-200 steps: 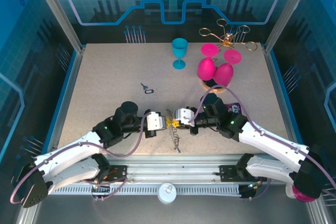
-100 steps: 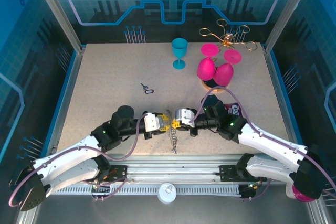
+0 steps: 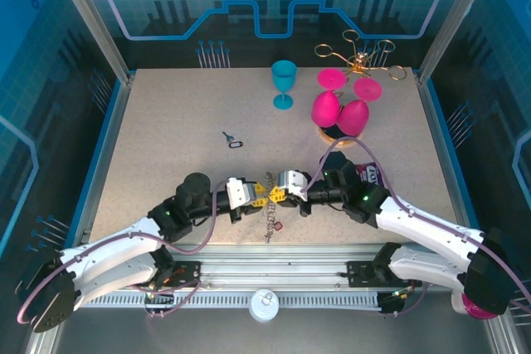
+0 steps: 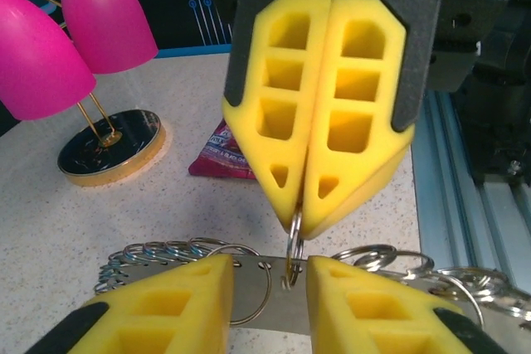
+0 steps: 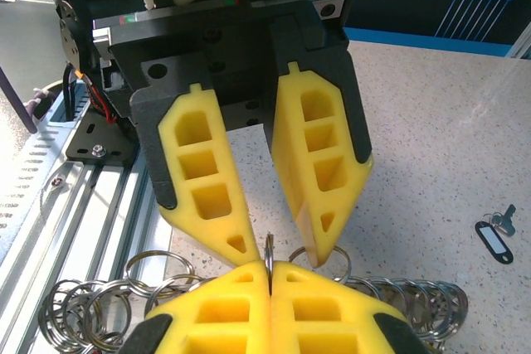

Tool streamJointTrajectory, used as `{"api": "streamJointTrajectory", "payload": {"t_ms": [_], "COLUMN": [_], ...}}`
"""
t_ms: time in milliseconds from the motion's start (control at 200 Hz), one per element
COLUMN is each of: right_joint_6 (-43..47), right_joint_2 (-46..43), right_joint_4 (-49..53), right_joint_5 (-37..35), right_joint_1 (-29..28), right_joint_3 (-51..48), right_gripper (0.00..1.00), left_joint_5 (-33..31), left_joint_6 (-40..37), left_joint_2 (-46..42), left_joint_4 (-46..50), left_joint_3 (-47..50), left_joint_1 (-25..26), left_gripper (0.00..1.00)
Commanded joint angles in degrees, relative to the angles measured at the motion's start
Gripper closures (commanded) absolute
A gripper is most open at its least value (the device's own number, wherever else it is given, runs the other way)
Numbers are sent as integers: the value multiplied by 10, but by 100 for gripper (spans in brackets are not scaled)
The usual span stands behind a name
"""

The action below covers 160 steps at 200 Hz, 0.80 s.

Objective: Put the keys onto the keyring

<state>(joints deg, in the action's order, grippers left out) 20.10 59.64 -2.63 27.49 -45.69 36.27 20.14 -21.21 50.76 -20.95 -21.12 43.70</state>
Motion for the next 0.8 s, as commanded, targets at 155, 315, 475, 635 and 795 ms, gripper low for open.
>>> {"api": "streamJointTrajectory", "payload": {"t_ms": [155, 315, 475, 635, 795], "right_joint_6": [-26, -16, 60, 113, 116], "right_joint_2": [-11, -15, -27, -22, -8], "right_joint_4": [-56, -34, 58, 123, 116], "right_joint_5": [27, 5, -62, -114, -110], "right_joint_1": [4, 4, -6, -23, -34], "right_joint_3": [-9, -10, 6, 36, 52], "right_gripper": [100, 100, 69, 69, 72], "left_joint_5": [28, 20, -13, -30, -37], "left_joint_6": [12, 2, -55, -135, -187], "left_joint_2": [10, -2, -27, -26, -8], "left_joint_4": [-45, -35, 35, 148, 212], "left_joint_3": [6, 0, -27, -76, -115], "left_joint_1": [-4, -5, -4, 1, 12], "left_gripper": [94, 100, 100, 100, 100]}}
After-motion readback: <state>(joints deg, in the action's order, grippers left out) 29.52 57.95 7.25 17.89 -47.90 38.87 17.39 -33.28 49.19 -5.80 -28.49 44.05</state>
